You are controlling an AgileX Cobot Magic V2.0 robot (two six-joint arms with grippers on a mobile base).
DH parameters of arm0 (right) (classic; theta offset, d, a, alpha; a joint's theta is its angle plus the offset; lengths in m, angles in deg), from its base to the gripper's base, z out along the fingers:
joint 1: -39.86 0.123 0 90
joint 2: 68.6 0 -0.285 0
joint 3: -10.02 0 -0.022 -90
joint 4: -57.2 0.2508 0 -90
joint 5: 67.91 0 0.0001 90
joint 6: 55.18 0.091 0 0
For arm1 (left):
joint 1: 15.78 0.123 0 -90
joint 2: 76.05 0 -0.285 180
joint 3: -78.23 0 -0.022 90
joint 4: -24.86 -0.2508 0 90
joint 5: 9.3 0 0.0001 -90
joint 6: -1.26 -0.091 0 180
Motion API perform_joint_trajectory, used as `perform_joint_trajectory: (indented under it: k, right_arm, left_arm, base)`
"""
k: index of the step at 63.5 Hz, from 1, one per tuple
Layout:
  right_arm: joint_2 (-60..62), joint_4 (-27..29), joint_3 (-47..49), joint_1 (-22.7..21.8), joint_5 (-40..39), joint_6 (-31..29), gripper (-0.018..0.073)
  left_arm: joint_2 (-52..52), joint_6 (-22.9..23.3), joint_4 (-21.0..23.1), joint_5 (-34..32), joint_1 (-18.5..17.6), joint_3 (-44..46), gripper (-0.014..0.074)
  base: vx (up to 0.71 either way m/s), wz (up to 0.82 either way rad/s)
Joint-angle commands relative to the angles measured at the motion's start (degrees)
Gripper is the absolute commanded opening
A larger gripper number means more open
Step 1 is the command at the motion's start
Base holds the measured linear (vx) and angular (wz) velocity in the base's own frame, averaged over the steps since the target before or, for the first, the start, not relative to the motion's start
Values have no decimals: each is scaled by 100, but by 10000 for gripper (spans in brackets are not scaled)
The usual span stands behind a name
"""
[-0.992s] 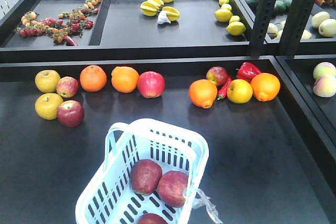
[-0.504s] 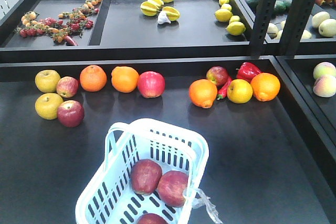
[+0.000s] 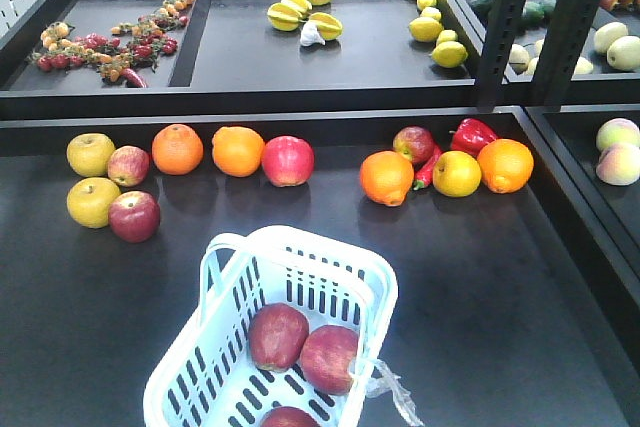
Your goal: Pick three apples into basket with both arms
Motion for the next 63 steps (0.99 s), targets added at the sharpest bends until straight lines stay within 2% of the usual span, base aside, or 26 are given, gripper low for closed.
perform_joint_trajectory:
  k: [1,10,16,63]
  right_arm:
    - [-9,-131,152,-46,-352,-7,-9]
    - [-9,-131,152,-46,-352,-7,-9]
    - [-9,-131,152,-46,-352,-7,-9]
    - [-9,-131,152,-46,-352,-7,-9]
  left_arm:
    - [-96,26,-48,-770,-1,-8,-6]
    - [-96,614,-443,-1379,-1,-349,-6]
    - [-96,904,-514,-1614,-1,-514,-6]
    - [-84,900,-491,-1579,-1,-507,-6]
  base:
    - [0,0]
    - [0,0]
    - [0,0]
    - [0,0]
